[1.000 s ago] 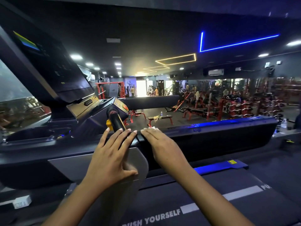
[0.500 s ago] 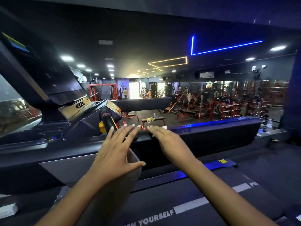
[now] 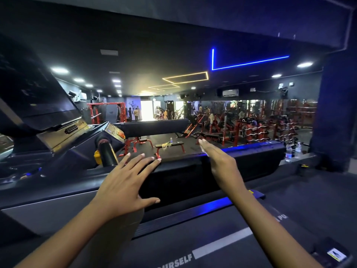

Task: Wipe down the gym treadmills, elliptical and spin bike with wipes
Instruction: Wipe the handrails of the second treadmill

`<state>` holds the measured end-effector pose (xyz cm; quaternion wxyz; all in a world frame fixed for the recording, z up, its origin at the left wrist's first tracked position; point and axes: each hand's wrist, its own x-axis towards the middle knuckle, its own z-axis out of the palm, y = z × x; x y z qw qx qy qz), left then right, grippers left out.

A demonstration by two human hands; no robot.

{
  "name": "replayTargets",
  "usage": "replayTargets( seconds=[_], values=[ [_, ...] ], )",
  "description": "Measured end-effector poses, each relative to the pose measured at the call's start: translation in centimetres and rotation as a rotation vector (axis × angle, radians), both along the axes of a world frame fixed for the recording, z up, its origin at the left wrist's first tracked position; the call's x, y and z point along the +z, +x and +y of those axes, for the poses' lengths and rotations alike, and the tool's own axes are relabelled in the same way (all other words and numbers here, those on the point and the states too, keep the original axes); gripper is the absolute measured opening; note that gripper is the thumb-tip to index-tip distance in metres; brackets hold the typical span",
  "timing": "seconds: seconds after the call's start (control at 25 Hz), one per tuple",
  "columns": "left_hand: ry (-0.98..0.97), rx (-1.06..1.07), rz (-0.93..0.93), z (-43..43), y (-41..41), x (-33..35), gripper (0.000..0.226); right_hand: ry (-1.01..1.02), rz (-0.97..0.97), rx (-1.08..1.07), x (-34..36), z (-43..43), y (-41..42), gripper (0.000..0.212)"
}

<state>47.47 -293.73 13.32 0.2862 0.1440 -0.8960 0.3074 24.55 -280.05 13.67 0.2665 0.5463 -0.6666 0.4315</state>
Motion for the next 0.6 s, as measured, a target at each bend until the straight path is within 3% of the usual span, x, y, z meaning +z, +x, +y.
replayTargets(
  seconds=[0.24,0.44,0.6],
  values=[
    [0.021,0.031,-0.013,-0.1,0.2,-0.3,0.093,0.122,0.313,0.098,-1.2,-3.1,5.3,0.044],
    [0.04,0.019,0.01,-0.1,0.2,-0.4,0.093,0.409,0.271,0.049,1.2,-1.2,0.4,0.047],
    [0.026,-0.011,0.02,0.0,0.1,-0.3,0.093,0.523,0.24,-0.056,2.4,0.6,-4.9,0.049]
  ],
)
